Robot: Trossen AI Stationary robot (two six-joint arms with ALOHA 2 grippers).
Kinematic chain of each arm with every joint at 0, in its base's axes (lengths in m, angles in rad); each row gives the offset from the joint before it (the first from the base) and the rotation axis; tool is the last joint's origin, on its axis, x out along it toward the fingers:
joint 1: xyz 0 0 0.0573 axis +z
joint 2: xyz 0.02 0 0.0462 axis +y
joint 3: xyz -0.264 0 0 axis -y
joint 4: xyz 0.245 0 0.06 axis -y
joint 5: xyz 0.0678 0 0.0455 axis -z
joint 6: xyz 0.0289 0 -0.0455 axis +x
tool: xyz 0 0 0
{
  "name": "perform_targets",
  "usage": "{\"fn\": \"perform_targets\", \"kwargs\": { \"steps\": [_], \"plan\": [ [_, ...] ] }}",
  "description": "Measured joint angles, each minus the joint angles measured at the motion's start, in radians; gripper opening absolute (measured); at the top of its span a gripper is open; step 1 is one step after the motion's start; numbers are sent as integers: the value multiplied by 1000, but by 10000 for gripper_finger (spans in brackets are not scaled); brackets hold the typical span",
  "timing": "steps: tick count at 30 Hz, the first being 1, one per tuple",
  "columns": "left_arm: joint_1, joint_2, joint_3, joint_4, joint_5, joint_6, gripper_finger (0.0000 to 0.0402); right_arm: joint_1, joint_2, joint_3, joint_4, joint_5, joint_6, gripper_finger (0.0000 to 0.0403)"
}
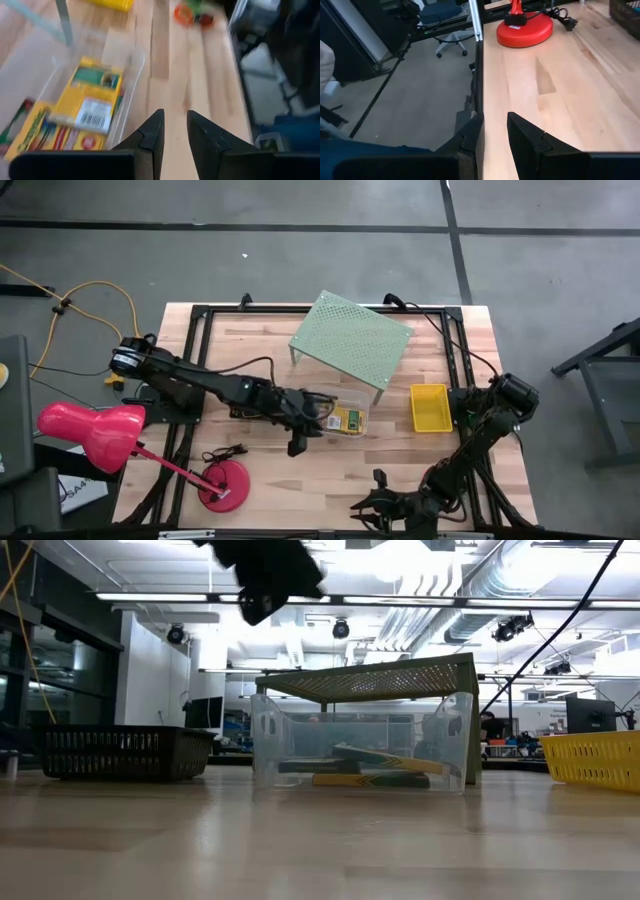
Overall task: Pick & Place Office Desk Supplies
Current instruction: Put the top red spring keychain into the yellow bin
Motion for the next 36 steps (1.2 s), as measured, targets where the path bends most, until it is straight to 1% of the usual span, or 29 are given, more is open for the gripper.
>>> {"fn": "perform_targets", "kwargs": {
  "steps": [4,9,12,15,19,23,30,33,36],
  "plan": [
    [1,-17,-38,-21,0,16,78,-29,0,0,-7,-10,-9,73],
    [36,-118,-105,-49,-1,27,78,-66,0,0,-29,-20,-4,73],
    [37,-201,-164,-43,-4,11,78,-84,-19,-1,-104,-41,31,73],
    [14,-271,-222,-25,-13,-22,78,-98,-56,-1,-214,-75,114,73],
    [-30,-325,-285,-8,-49,-71,78,-100,-119,-1,-339,-88,168,73],
    [-76,-334,-305,-2,-65,-83,78,-103,-186,-1,-427,-94,163,73],
    [-154,-327,-307,52,-136,-76,78,-103,-290,0,-578,-90,191,73],
    [-175,-327,-307,67,-136,-59,78,-103,-310,0,-645,-104,246,73],
    [-192,-327,-307,84,-135,-40,78,-103,-312,0,-731,-165,341,73]
  ]
}}
